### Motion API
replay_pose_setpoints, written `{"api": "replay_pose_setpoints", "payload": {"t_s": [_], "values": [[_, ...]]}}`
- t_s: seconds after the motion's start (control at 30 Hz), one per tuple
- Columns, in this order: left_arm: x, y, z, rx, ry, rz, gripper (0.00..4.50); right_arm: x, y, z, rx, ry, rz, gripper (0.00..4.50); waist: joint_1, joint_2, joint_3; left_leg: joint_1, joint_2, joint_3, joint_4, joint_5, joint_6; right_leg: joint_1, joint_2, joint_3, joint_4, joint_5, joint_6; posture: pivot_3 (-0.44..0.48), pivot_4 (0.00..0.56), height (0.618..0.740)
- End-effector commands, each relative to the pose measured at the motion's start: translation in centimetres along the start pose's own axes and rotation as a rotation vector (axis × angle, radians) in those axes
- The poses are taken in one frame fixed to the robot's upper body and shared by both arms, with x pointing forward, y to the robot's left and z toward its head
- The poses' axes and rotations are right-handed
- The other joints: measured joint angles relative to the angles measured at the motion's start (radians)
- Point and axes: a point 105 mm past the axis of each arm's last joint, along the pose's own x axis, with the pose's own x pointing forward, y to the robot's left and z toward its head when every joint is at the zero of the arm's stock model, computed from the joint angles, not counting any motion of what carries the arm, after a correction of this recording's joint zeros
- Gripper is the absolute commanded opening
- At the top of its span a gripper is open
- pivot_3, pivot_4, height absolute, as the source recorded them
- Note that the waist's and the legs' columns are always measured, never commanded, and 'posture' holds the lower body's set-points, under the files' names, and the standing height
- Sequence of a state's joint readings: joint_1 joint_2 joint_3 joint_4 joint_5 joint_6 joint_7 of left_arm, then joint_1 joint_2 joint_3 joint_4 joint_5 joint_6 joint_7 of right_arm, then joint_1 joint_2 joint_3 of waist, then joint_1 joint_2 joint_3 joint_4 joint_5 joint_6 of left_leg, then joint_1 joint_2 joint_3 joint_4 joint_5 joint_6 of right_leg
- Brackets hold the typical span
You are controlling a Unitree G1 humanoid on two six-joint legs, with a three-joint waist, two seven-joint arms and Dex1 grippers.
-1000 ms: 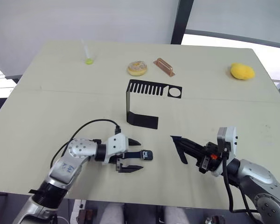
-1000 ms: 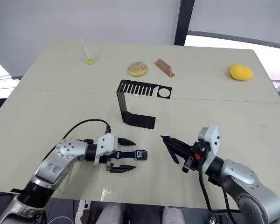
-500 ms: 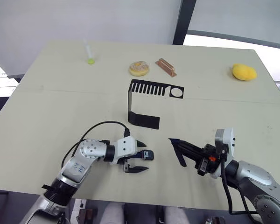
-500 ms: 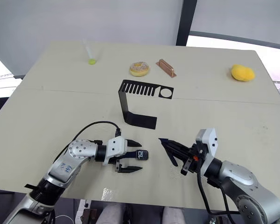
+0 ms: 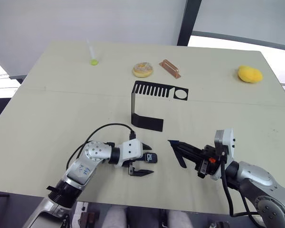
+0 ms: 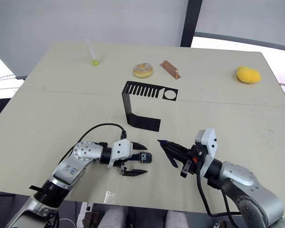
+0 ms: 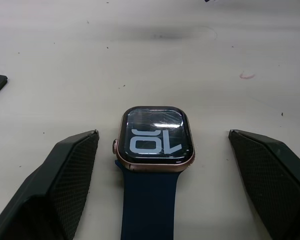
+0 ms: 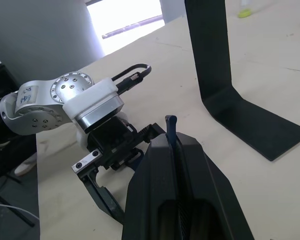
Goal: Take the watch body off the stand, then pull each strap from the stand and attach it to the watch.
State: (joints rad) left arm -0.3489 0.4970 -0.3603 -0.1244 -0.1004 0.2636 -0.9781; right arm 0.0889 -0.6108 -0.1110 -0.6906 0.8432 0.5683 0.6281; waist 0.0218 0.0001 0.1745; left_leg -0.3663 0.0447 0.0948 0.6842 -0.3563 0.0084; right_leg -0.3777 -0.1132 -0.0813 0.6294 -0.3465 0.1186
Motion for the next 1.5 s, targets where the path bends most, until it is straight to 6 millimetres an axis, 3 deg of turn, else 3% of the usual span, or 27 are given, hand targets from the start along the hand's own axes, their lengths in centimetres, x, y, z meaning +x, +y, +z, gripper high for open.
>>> {"api": "replay_pose_setpoints", "payload": {"t_s": [0.03,0.17,0.2,0.37,0.53,0.63,0.83,0.97,1.07,1.3,1.5], "values": [[-0.2,-0.3,-1.6,-0.067,0.053,-0.012,3.61,0.5,0.9,1.2,-0.043,-0.023,0.059,0.00,-0.001,0.000,0.000,0.000,0.000,0.000,0.000,0.000,0.000,0.000,0.000,0.000,0.000,0.000,0.000,0.000,0.150,0.740],[-0.4,0.0,-3.1,-0.101,0.118,0.025,1.69,0.8,0.9,1.7,-0.022,-0.045,0.068,0.00,-0.001,-0.001,-0.001,0.001,0.000,0.000,0.000,0.000,0.000,0.000,0.001,0.000,0.000,0.000,0.000,0.000,0.150,0.740],[-0.5,0.2,-3.6,-0.102,0.142,0.039,1.59,0.8,1.1,1.6,-0.004,-0.045,0.081,0.00,0.000,-0.001,-0.001,0.001,0.000,0.000,0.000,0.000,0.000,0.000,0.000,0.000,0.000,0.000,0.000,0.000,0.150,0.740],[-0.9,0.2,-4.5,-0.110,0.152,0.033,1.59,0.8,1.9,1.7,0.024,-0.046,0.109,0.00,-0.003,-0.004,-0.004,0.004,0.001,0.000,0.000,0.000,0.000,0.002,0.000,0.000,0.000,0.000,0.000,0.000,0.150,0.740],[-1.0,0.8,-2.6,-0.080,0.061,0.029,1.59,0.3,1.4,1.2,-0.020,-0.028,0.085,0.00,-0.007,-0.004,-0.005,0.007,0.001,0.002,-0.001,0.000,0.000,0.004,0.000,0.002,0.000,0.000,0.000,0.000,0.150,0.740],[-1.7,1.3,-0.3,-0.106,-0.038,0.018,1.59,-0.1,1.2,1.6,-0.067,-0.026,0.077,0.00,-0.010,-0.004,-0.005,0.007,0.001,0.002,-0.001,0.000,0.000,0.004,0.000,0.004,0.000,0.000,0.000,0.000,0.150,0.740],[-4.8,2.1,3.8,-0.376,-0.276,-0.019,1.59,-1.2,-0.4,2.9,-0.198,-0.030,0.017,0.00,-0.011,-0.004,-0.004,0.004,0.001,0.001,-0.001,0.000,0.000,0.002,0.000,0.004,0.002,0.000,0.000,0.000,0.150,0.740],[-7.4,1.6,4.8,-0.636,-0.312,-0.145,1.59,-0.9,-0.5,3.5,-0.232,-0.041,0.040,0.00,-0.014,-0.004,-0.004,0.003,0.001,-0.001,-0.001,0.000,0.000,0.002,0.000,0.005,0.001,0.000,0.000,0.000,0.150,0.740],[-8.3,1.3,5.2,-0.723,-0.292,-0.217,1.59,-0.5,-0.1,3.8,-0.320,-0.017,0.080,0.00,-0.021,-0.004,-0.004,0.002,0.001,-0.001,0.000,0.000,0.000,0.002,0.000,0.004,0.001,0.000,0.000,0.000,0.150,0.740],[-8.0,3.2,6.6,-0.856,-0.350,-0.231,1.59,0.3,2.5,2.9,-0.558,0.039,0.213,0.00,-0.017,-0.004,-0.004,-0.001,-0.001,-0.002,0.000,0.000,0.000,0.000,0.000,0.002,0.000,0.000,0.000,0.000,0.150,0.740],[-7.4,2.9,6.9,-0.828,-0.321,-0.254,1.59,0.8,2.7,3.1,-0.666,0.026,0.203,0.00,-0.023,-0.005,-0.004,-0.001,-0.001,-0.002,0.000,0.001,-0.001,0.000,0.001,0.000,0.000,0.000,0.000,0.000,0.150,0.740]]}}
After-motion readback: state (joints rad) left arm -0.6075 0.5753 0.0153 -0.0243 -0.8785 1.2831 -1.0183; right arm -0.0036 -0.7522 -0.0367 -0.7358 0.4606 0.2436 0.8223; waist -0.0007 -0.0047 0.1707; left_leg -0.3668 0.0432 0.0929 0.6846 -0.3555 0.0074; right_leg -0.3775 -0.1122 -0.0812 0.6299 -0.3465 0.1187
